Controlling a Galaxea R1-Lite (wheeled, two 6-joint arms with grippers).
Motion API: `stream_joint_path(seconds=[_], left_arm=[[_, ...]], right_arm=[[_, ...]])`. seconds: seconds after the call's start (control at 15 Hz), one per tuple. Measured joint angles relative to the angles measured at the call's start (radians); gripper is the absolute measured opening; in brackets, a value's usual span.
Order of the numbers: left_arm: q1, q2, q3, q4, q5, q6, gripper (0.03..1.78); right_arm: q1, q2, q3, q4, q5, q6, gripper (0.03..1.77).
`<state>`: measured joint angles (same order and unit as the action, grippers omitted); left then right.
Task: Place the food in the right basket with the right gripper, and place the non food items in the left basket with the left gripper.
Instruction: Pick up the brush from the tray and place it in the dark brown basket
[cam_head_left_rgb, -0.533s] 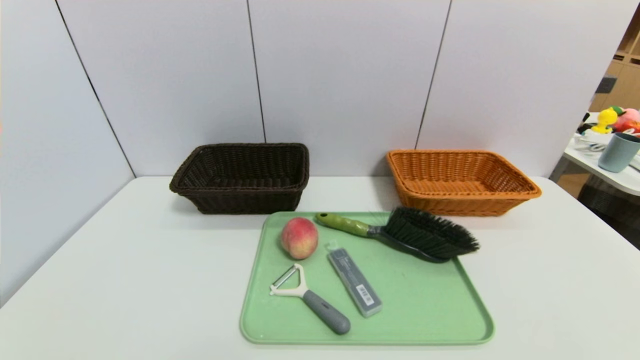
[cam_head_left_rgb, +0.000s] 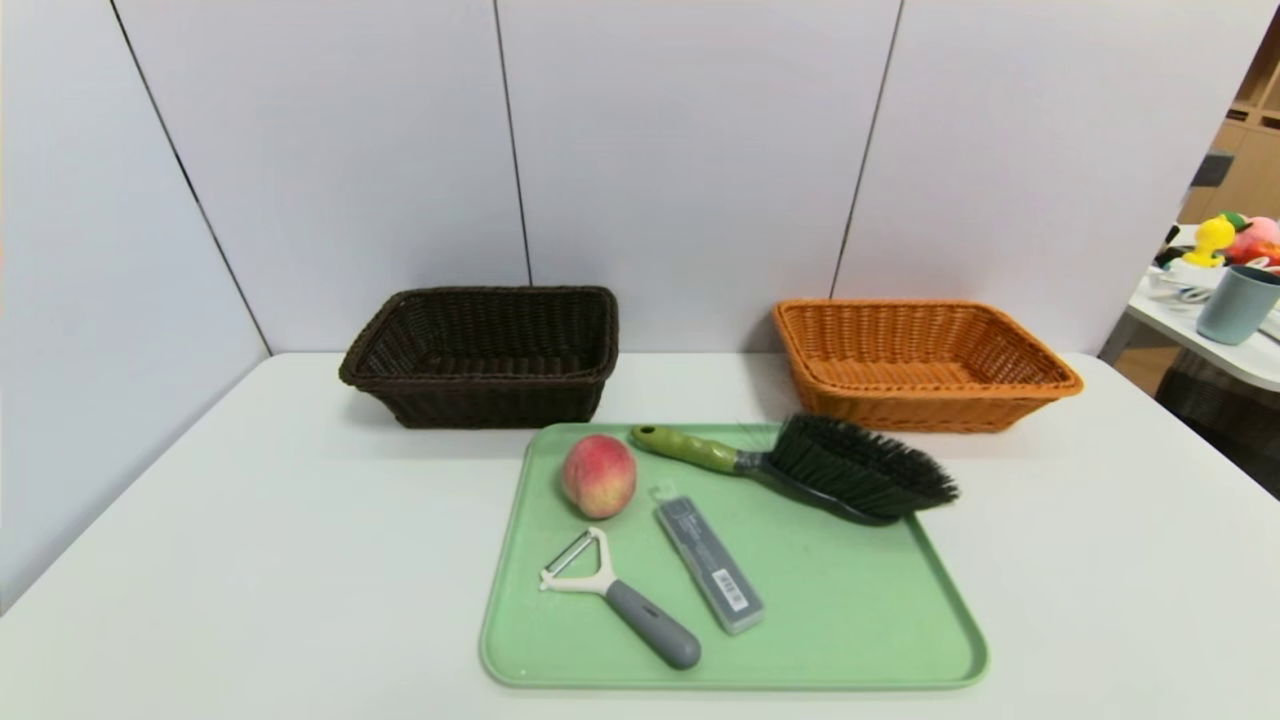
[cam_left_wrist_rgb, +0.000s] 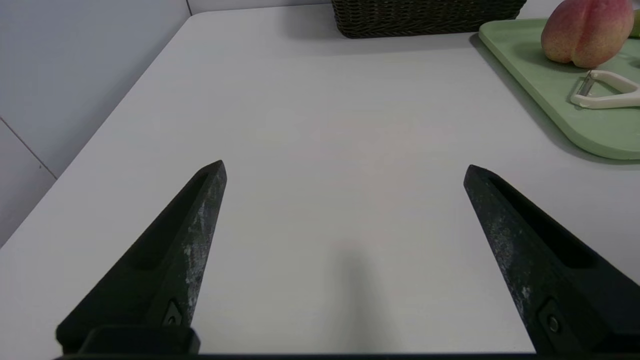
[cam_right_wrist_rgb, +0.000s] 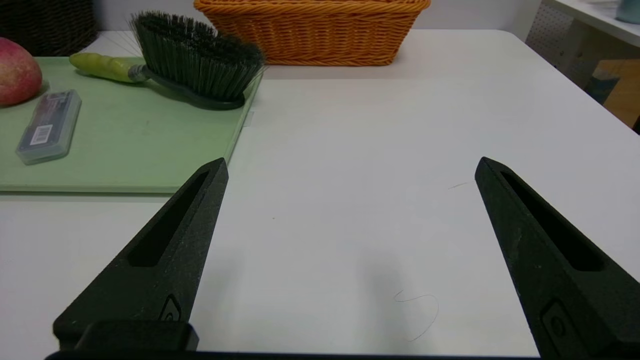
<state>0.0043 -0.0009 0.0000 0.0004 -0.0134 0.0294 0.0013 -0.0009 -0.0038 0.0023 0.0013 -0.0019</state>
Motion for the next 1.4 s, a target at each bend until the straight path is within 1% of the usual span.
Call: stream_joint_path(seconds=[0.33, 0.47, 0.6, 0.73, 0.8, 0.87, 0.93, 1.0, 1.2, 1.4], left_arm=[[0.0, 0.0, 0.0, 0.004, -0.003, 0.019, 1.69], [-0.002, 0.0, -0.011, 0.023, -0.016, 0.033, 1.69], [-0.003, 0.004, -0.072, 0.098, -0.021, 0.031, 1.69], [-0.003, 0.016, -0.174, 0.232, -0.027, 0.028, 1.69], [-0.003, 0.033, -0.216, 0.294, -0.031, 0.027, 1.69], [-0.004, 0.059, -0.249, 0.339, -0.034, 0.027, 1.69], [-0.004, 0.091, -0.279, 0.353, -0.036, 0.027, 1.69], [-0.004, 0.131, -0.31, 0.359, -0.039, 0.027, 1.69], [-0.004, 0.3, -0.421, 0.377, -0.063, 0.026, 1.69], [-0.004, 0.503, -0.551, 0.417, -0.082, 0.027, 1.69]], right_arm=[[0.0, 0.0, 0.002, 0.0, 0.003, -0.01, 1.71], [0.0, 0.0, -0.001, 0.005, 0.003, -0.021, 1.71], [0.0, 0.0, -0.021, 0.022, 0.011, -0.027, 1.71], [0.0, 0.005, -0.09, 0.068, 0.026, -0.025, 1.71], [0.0, 0.012, -0.137, 0.119, 0.039, -0.024, 1.71], [0.0, 0.025, -0.185, 0.187, 0.063, -0.024, 1.71], [0.0, 0.045, -0.226, 0.242, 0.083, -0.024, 1.71], [0.002, 0.072, -0.26, 0.281, 0.093, -0.024, 1.71], [0.007, 0.21, -0.349, 0.313, 0.106, -0.022, 1.71], [0.01, 0.395, -0.467, 0.357, 0.111, -0.018, 1.71]])
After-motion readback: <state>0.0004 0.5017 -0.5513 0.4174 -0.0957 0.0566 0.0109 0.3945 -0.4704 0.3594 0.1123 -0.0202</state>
